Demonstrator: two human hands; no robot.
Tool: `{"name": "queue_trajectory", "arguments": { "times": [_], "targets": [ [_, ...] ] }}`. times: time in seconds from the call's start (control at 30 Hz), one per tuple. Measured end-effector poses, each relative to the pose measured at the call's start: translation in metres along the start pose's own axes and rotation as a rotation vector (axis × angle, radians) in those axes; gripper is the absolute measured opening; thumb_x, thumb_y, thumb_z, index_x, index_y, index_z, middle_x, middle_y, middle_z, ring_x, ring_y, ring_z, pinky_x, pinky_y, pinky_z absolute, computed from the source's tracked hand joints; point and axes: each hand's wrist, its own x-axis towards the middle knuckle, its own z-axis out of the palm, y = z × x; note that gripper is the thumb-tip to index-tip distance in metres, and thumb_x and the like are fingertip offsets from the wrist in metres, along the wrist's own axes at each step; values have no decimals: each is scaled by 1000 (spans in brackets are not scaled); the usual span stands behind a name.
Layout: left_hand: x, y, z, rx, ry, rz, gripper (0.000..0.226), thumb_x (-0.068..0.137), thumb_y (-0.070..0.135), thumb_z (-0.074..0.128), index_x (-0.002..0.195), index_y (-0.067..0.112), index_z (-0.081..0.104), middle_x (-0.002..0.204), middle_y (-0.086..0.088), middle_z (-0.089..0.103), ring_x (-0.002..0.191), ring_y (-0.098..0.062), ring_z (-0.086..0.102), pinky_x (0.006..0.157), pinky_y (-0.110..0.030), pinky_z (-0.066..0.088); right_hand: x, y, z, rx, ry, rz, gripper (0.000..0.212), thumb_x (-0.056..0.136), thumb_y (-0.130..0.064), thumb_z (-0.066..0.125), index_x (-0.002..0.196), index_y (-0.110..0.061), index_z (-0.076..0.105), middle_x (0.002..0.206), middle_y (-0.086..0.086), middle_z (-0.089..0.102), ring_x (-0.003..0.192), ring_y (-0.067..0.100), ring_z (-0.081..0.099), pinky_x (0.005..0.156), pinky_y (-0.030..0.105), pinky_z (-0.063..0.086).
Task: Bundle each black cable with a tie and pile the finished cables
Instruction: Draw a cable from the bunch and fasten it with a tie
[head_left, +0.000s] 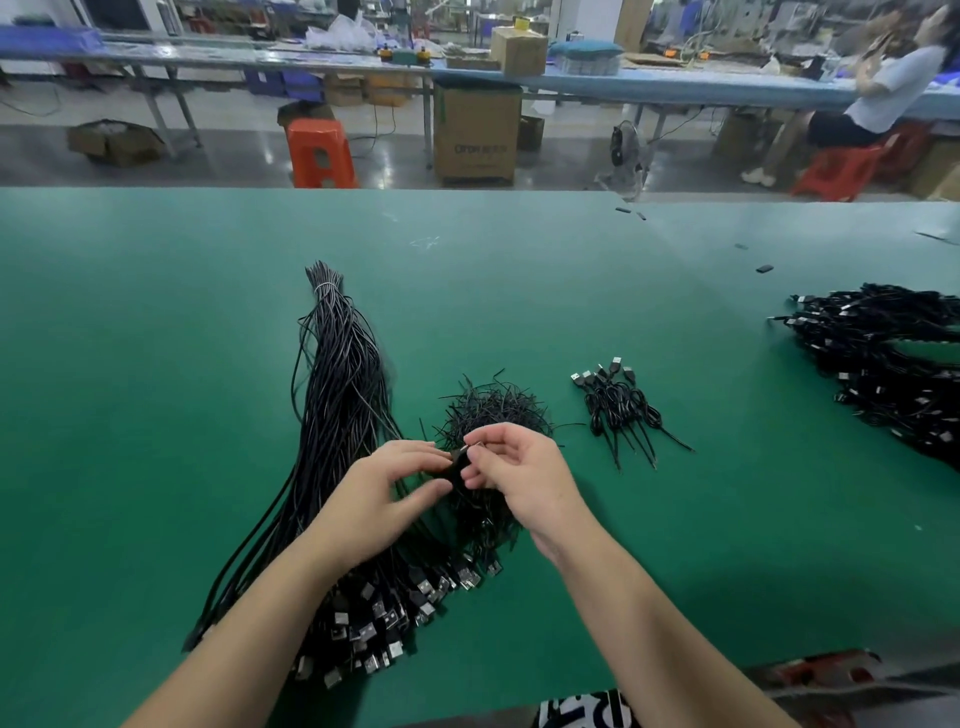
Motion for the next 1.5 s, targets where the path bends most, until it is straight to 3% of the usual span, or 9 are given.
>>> {"name": "queue_trajectory", "arguments": {
  "times": [0.27,0.67,0.83,0.97,1.1,1.23,1.3,1.4,1.5],
  "targets": [
    [-7,18,0,212,55,49,1,88,20,76,89,20,75,83,16,62,80,-1,58,73,-21,46,3,6,5,217,-48,101,28,107,-21,43,112,-12,69,101,7,76,73,17,66,68,30,56],
    [-13,26,-32,28,100,-45,16,83,8,80,77,21,73,81,17,68,82,9,65,70,-6,42,-2,24,38,25,-306,134,43,96,3,56,128,-25,63,115,18,71,100,22,70,100,47,54],
    [-15,36,-44,-109,-16,-100,12,83,18,80,76,27,76,76,1,72,73,-12,68,69,-27,51,0,26,50,-212,-270,97,30,91,-10,70,117,-10,55,105,11,66,97,28,66,95,54,53],
    [-14,41,-52,-391,-80,-105,9,82,22,81,75,18,76,65,0,64,61,-9,54,60,-19,44,-10,19,56,-484,-229,-184,2,99,-30,59,100,-30,57,111,5,50,85,16,50,75,38,46],
    [-10,35,-55,-612,-15,-127,18,76,27,80,73,11,73,58,-2,54,56,-15,43,55,-21,39,-13,19,55,-1031,-46,-650,41,98,-43,42,117,-20,69,135,9,49,113,30,48,95,43,48],
    [5,26,-42,-829,316,-324,14,74,24,83,76,14,74,69,-4,58,60,-14,45,60,-26,39,-15,14,54,-740,-143,-549,36,106,-29,45,88,-10,71,113,6,69,132,22,45,118,40,29],
    [9,23,-33,-874,355,-363,15,76,27,75,81,13,77,74,-5,62,68,-15,50,64,-24,44,-19,14,54,-551,-150,-469,43,106,-31,43,78,-11,68,89,1,70,110,14,60,116,36,33],
    [8,17,-25,-879,234,-317,32,92,34,58,97,9,78,99,-13,73,90,-22,65,78,-27,53,-28,3,56,-114,-189,-226,49,106,-41,39,71,-14,60,54,-4,51,57,18,53,74,39,57],
    [4,13,-21,-776,-29,-249,45,104,33,41,113,1,71,110,-21,71,105,-34,67,92,-34,53,-27,-9,47,278,-176,-69,43,105,-42,42,74,-18,60,53,-1,39,50,15,42,54,30,52]
  ]
}}
